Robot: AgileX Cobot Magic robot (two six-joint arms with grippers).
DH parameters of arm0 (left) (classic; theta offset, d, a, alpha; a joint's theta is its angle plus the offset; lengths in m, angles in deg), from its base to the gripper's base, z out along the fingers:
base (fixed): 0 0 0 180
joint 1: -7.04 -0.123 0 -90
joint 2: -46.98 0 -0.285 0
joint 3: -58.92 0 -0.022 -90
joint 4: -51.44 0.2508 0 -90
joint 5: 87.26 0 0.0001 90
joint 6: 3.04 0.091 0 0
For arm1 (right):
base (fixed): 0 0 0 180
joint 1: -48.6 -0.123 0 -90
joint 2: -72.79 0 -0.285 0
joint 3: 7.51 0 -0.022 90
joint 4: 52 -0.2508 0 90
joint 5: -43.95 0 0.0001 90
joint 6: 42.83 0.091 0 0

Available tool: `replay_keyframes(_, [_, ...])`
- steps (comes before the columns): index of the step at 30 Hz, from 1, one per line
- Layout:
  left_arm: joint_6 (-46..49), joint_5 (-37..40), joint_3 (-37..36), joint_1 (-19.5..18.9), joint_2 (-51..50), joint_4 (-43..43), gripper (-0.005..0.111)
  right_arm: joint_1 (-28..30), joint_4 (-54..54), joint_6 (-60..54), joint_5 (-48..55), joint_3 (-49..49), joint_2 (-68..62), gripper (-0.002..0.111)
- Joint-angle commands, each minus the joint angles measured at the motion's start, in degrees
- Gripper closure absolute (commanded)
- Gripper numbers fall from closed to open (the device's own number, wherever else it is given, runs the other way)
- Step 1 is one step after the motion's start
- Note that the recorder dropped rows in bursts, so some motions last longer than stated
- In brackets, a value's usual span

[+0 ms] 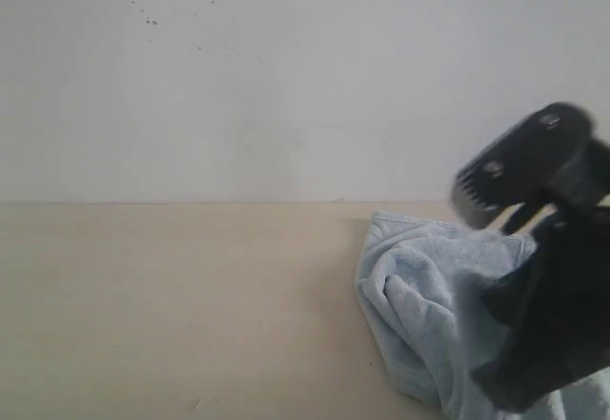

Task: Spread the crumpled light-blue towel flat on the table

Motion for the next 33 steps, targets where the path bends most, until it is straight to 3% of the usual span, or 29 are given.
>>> replay_keyframes(1, [0.3, -0.7, -0.2, 0.1, 0.1, 0.0, 0.103, 0.0, 8.1, 7.1, 11.2, -0.3, 11.1, 0.108])
replay_keyframes(10, [0.3, -0.7, -0.2, 0.1, 0.1, 0.0, 0.103, 0.0, 16.3, 13.8, 29.1, -0.3, 28.3, 0.108])
replay_keyframes(18, [0.3, -0.7, -0.2, 0.1, 0.1, 0.0, 0.103, 0.0, 15.9, 14.4, 29.5, -0.3, 41.3, 0.108])
replay_keyframes(33, [0.3, -0.9, -0.2, 0.1, 0.1, 0.0, 0.103, 0.0, 15.4, 8.4, 29.5, -0.3, 41.8, 0.108])
